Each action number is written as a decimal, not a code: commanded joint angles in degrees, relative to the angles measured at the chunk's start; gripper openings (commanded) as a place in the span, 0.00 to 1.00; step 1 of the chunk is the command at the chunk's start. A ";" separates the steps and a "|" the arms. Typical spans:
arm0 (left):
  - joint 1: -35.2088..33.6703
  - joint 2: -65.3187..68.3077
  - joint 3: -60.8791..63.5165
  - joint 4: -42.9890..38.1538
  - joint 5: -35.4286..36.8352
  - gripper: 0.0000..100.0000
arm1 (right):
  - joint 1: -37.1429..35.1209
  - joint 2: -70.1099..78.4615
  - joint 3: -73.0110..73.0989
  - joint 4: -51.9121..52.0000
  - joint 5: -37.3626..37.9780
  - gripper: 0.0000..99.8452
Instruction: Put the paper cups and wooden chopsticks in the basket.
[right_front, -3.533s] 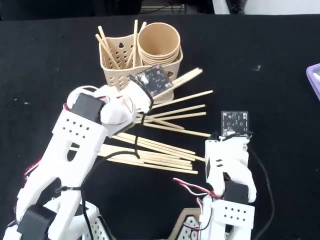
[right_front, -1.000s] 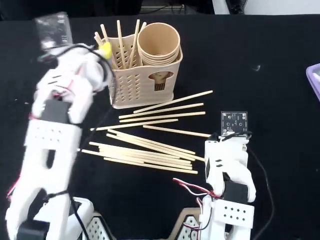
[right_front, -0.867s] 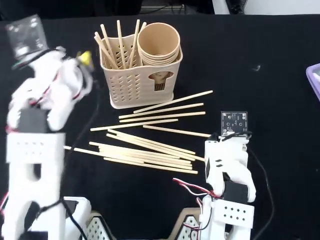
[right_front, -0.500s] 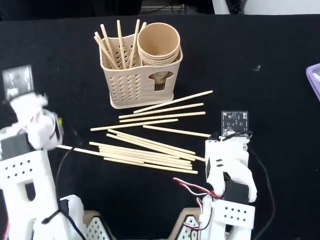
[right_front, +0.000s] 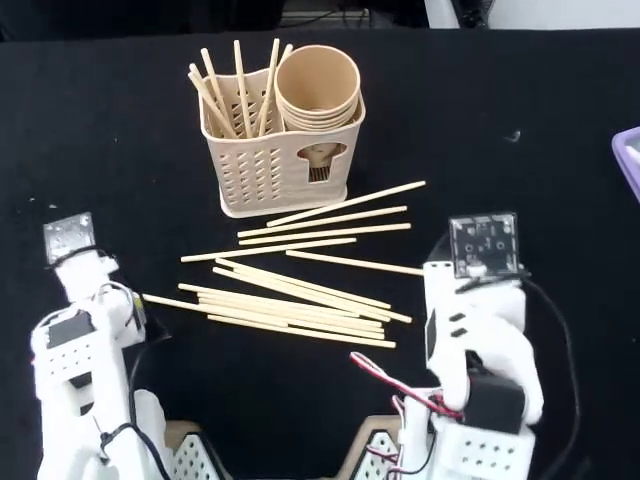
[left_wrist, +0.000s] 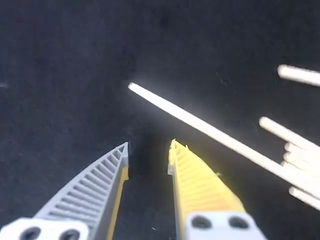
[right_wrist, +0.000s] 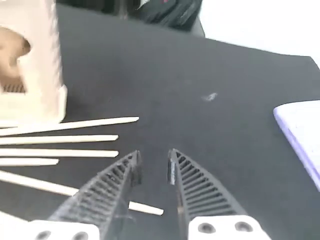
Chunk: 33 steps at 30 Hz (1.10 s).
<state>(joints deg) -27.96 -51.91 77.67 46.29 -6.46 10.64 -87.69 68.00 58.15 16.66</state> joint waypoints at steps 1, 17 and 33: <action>2.33 -1.14 0.57 -0.97 2.90 0.14 | -5.80 11.47 -5.76 2.02 1.05 0.10; 2.24 -1.14 0.84 -0.97 2.81 0.14 | -33.05 27.03 -0.48 13.19 18.99 0.10; 2.51 -1.14 0.84 -0.97 2.81 0.14 | -33.41 46.11 1.19 3.43 25.49 0.18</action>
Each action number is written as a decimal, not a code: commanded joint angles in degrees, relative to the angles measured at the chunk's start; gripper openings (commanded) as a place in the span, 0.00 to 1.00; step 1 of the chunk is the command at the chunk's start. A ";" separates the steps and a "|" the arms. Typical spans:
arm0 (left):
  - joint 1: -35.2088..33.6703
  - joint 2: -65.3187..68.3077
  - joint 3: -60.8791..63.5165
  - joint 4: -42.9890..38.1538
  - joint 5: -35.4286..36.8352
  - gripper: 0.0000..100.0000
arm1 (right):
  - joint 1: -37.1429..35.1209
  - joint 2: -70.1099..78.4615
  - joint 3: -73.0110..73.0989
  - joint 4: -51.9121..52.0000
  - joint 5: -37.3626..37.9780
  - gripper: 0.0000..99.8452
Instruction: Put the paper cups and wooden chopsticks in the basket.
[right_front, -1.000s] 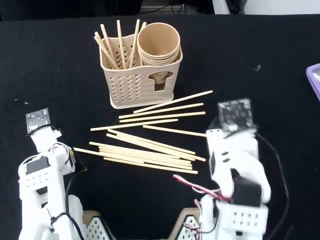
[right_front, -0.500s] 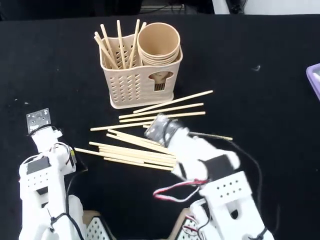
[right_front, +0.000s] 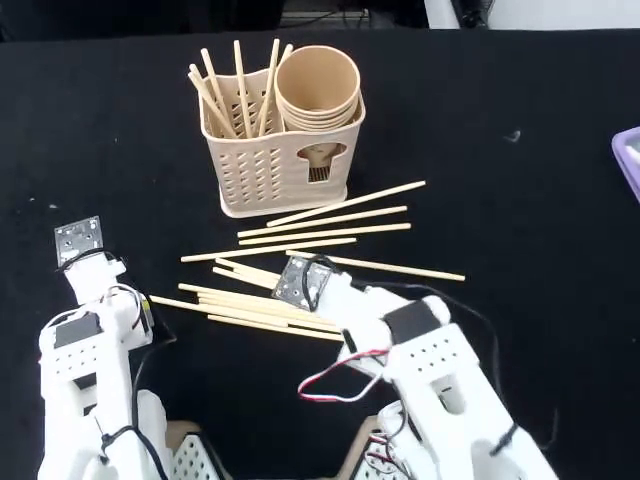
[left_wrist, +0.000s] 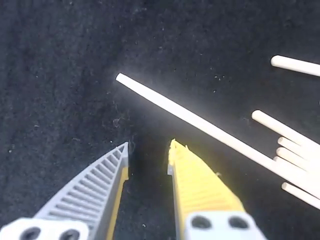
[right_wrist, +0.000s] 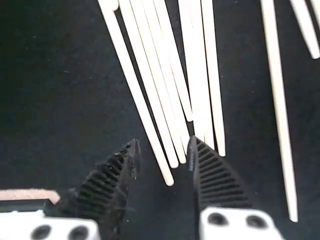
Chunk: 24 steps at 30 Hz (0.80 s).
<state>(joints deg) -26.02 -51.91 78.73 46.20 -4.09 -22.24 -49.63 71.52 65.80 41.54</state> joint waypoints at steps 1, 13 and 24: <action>0.57 -1.14 -0.22 -0.88 0.35 0.14 | -0.53 9.98 -3.03 -4.84 0.62 0.18; 0.57 -0.97 -0.22 -0.88 0.09 0.14 | -0.26 20.35 -4.97 -6.24 6.24 0.01; 0.57 -0.97 -0.22 -0.88 0.09 0.14 | -0.18 7.43 -8.04 2.11 6.15 0.01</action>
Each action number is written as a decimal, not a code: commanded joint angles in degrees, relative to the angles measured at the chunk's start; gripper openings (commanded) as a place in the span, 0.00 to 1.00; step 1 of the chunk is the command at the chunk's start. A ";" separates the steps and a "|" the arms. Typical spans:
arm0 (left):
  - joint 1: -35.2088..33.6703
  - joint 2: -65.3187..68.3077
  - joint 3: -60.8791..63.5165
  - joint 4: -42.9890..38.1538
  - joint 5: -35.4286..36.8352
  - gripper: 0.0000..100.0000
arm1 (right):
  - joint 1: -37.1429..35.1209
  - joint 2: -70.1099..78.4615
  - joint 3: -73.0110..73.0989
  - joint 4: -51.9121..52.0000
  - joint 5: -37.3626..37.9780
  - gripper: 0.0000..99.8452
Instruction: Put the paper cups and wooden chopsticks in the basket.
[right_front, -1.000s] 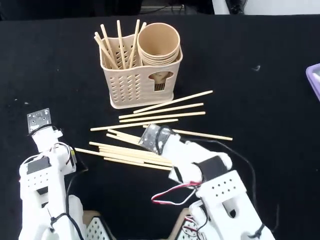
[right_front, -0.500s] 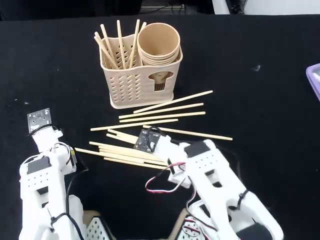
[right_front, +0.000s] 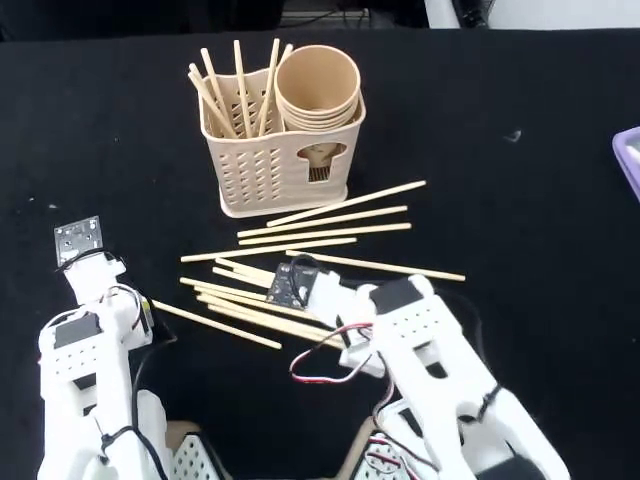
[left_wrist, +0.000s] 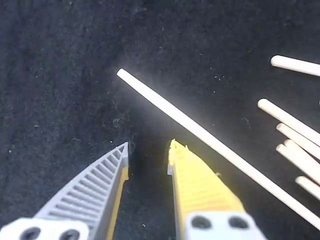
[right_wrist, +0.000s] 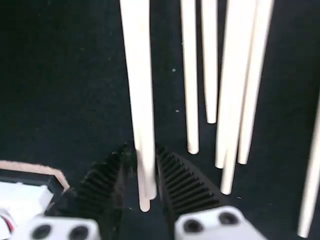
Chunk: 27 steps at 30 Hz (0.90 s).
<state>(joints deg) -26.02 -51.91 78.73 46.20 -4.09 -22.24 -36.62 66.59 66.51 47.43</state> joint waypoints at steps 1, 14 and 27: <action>0.57 -0.97 -0.22 -0.88 0.09 0.14 | -0.09 -6.81 -3.12 1.41 0.26 0.01; 0.57 -0.88 -0.13 -0.88 0.09 0.14 | 7.65 -9.54 -8.66 6.42 6.33 0.01; 0.57 -0.88 -0.13 -0.88 0.09 0.14 | 23.21 -6.81 -15.16 7.03 13.36 0.01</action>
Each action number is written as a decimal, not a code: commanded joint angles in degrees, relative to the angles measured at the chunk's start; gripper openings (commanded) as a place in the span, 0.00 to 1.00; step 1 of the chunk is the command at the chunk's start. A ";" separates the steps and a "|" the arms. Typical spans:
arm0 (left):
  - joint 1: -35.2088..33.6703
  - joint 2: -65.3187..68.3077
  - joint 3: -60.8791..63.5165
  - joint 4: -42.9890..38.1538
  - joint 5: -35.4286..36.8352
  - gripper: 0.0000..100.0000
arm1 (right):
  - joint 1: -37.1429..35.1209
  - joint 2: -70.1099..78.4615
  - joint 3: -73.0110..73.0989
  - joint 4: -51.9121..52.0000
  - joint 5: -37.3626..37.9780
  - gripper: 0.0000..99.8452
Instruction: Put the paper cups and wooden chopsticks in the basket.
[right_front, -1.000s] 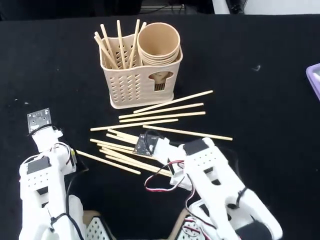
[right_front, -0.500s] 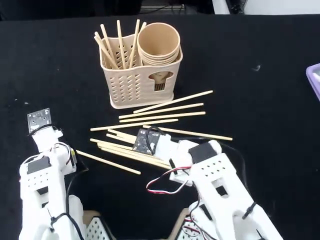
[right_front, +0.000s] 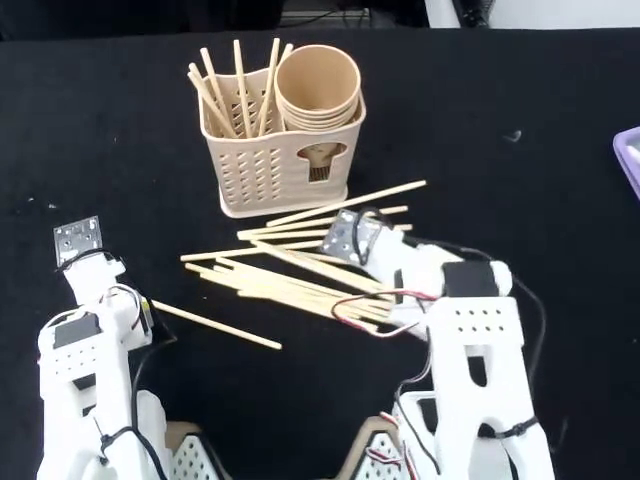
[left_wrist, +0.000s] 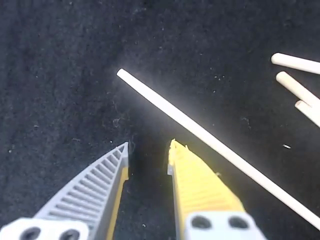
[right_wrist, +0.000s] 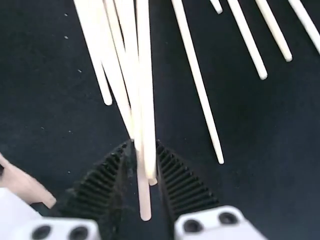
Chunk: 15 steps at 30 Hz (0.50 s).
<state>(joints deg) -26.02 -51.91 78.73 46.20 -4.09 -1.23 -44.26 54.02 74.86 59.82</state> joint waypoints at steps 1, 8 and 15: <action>0.57 -0.88 -0.13 -0.88 0.09 0.14 | 2.02 1.27 -1.98 -1.41 1.05 0.01; 0.57 -0.88 -0.13 -0.79 0.09 0.14 | 1.14 7.34 9.63 -15.03 1.14 0.01; 0.57 -0.88 -0.13 -0.88 0.09 0.14 | 0.70 13.32 9.45 -18.90 -2.64 0.13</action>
<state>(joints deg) -26.02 -51.91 78.73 46.20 -4.09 -0.35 -32.57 65.80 57.27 60.18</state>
